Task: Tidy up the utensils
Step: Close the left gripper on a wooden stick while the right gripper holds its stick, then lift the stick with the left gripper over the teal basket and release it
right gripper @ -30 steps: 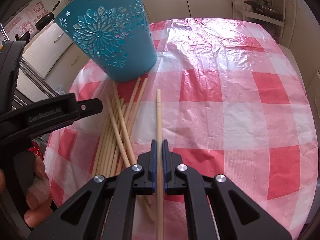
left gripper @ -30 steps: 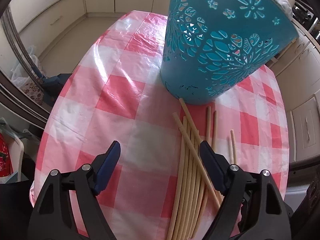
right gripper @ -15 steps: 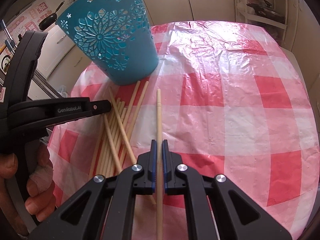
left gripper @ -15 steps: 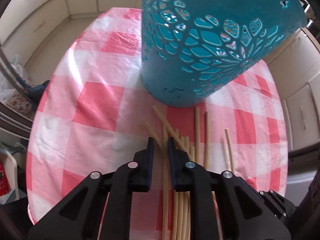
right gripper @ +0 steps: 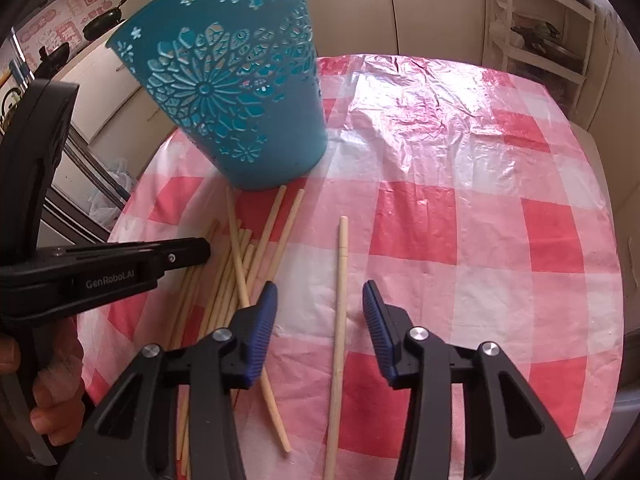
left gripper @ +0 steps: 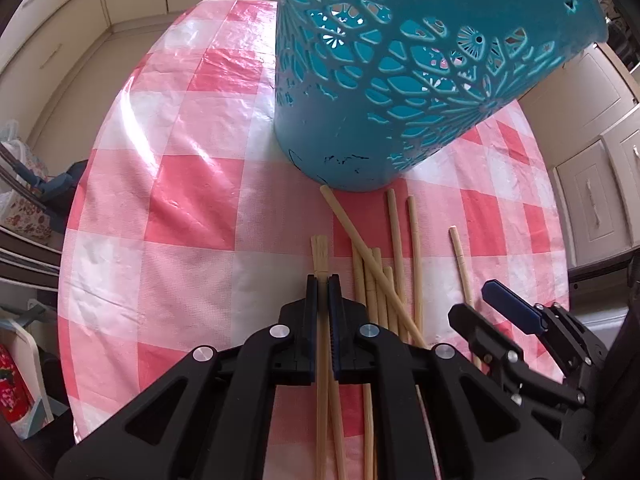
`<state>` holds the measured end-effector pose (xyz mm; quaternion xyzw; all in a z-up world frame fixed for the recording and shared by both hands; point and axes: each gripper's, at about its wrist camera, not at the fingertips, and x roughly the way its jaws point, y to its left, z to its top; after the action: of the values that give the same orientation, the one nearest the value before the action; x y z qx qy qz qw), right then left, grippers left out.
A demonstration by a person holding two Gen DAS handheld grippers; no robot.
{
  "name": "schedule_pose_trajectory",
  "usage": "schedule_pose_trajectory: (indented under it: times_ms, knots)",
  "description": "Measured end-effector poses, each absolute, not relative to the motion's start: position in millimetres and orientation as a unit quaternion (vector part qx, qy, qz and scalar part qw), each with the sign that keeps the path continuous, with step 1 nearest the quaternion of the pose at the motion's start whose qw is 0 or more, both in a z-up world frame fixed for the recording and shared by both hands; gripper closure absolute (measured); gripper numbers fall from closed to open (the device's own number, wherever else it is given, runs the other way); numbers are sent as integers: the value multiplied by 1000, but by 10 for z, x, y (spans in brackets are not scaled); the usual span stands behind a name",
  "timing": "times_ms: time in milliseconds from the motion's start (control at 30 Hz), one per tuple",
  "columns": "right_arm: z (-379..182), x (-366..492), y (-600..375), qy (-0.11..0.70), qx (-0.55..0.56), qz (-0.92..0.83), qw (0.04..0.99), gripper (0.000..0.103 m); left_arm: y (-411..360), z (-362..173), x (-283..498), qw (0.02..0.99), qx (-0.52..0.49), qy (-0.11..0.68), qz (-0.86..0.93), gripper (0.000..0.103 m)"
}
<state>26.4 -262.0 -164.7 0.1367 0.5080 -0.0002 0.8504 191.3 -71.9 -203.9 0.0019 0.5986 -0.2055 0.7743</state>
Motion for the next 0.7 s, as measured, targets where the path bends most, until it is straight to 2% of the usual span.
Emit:
schedule_pose_trajectory:
  times_ms: [167, 333, 400, 467, 567, 700]
  knots:
    - [-1695, 375, -2619, 522, 98, -4, 847, 76, -544, -1992, 1955, 774, -7, 600, -204, 97]
    - [-1727, 384, -2551, 508, 57, -9, 859, 80, -516, -2012, 1950, 778, 19, 596, -197, 97]
    - [-1735, 397, -2542, 505, 46, -12, 862, 85, -562, -1991, 1934, 782, 45, 591, -193, 97]
    - [-1742, 395, -2561, 502, 46, -14, 864, 96, -689, -1997, 1894, 786, 76, 584, -188, 97]
    - [-1750, 400, -2611, 499, 59, -6, 864, 97, -710, -1969, 1864, 787, 100, 580, -187, 97]
    - [-1758, 389, -2697, 492, 86, 1, 866, 97, -588, -1766, 1775, 793, 76, 570, -201, 98]
